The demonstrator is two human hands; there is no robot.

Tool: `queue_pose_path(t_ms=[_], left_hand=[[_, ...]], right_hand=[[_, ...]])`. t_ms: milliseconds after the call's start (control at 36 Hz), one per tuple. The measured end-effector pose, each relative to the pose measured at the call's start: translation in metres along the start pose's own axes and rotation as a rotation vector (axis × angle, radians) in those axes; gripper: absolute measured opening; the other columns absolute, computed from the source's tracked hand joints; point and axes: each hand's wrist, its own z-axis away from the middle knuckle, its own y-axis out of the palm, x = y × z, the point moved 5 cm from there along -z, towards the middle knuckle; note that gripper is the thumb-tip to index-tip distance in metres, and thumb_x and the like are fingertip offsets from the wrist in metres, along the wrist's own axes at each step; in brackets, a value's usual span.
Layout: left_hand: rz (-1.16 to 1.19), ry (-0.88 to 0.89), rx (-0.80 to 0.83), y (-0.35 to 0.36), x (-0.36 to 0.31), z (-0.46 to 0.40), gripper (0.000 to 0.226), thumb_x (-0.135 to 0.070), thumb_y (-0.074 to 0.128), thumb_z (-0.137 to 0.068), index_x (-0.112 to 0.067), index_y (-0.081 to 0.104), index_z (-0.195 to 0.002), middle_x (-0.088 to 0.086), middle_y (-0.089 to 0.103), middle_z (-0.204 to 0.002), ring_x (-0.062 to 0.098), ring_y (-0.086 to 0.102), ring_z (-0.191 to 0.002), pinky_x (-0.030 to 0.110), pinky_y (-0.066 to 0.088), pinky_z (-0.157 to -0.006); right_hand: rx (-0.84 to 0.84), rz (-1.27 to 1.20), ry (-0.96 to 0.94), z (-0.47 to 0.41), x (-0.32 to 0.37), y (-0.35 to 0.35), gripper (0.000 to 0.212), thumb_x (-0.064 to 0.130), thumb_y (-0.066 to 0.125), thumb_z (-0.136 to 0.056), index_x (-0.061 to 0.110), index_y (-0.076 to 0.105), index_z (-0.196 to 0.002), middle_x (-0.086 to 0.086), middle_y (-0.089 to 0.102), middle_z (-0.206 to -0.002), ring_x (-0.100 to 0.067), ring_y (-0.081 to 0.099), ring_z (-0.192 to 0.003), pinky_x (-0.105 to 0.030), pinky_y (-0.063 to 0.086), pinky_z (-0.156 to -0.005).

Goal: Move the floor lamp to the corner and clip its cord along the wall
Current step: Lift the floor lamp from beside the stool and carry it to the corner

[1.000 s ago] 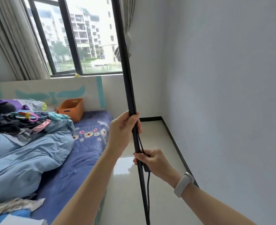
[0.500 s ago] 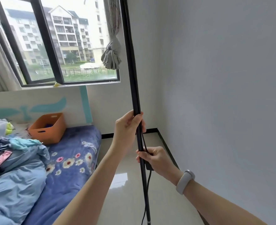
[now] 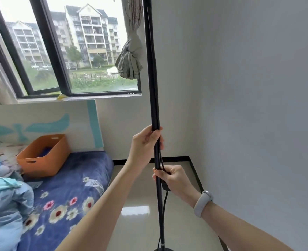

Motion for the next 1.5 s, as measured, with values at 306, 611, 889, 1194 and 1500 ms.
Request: queue_pose_path(t_ms=[306,611,889,1194,1500], left_hand=[[0.003,-0.086,0.047,-0.003,0.126,-0.174,0.023,-0.005,0.041,-0.095,-0.02,0.058,-0.089,0.003,0.056,-0.066,0.015,0.057,-0.058,0.021,0.051,-0.063],[0.038,-0.126,0.174,-0.005,0.242,-0.332,0.02,-0.003,0.039,-0.095,-0.014,0.056,-0.095,0.003,0.056,-0.069,0.02,0.057,-0.064,0.023,0.05,-0.068],[0.013,-0.188,0.235,0.008,0.333,-0.454,0.019,-0.004,0.038,-0.096,-0.008,0.057,-0.099,0.003,0.059,-0.075,0.019,0.061,-0.071,0.029,0.054,-0.076],[-0.013,-0.146,0.161,0.019,0.425,-0.576,0.024,-0.005,0.043,-0.094,-0.022,0.059,-0.089,0.0,0.063,-0.075,0.011,0.066,-0.069,0.029,0.054,-0.077],[-0.021,-0.106,0.211,0.031,0.463,-0.67,0.025,-0.005,0.048,-0.09,-0.027,0.058,-0.088,-0.008,0.065,-0.072,0.012,0.067,-0.073,0.034,0.054,-0.083]], right_hand=[[-0.086,0.011,0.049,-0.204,-0.067,-0.048,0.019,0.02,0.065,-0.082,0.006,0.066,-0.069,-0.012,0.057,-0.061,-0.016,0.039,-0.044,-0.026,0.032,-0.045],[-0.204,0.046,0.143,-0.369,-0.118,-0.085,0.012,0.022,0.064,-0.081,0.018,0.071,-0.073,-0.005,0.063,-0.065,-0.017,0.041,-0.052,-0.029,0.034,-0.052],[-0.308,0.117,0.177,-0.499,-0.159,-0.126,0.024,0.02,0.065,-0.083,0.034,0.069,-0.063,-0.002,0.064,-0.064,-0.011,0.049,-0.055,-0.023,0.043,-0.057],[-0.336,0.22,0.302,-0.625,-0.258,-0.159,0.016,0.023,0.066,-0.081,0.007,0.068,-0.081,-0.026,0.068,-0.08,-0.033,0.058,-0.069,-0.034,0.048,-0.068],[-0.351,0.233,0.437,-0.704,-0.308,-0.179,0.016,0.022,0.066,-0.081,0.006,0.068,-0.08,-0.025,0.069,-0.086,-0.037,0.06,-0.085,-0.042,0.05,-0.081]])
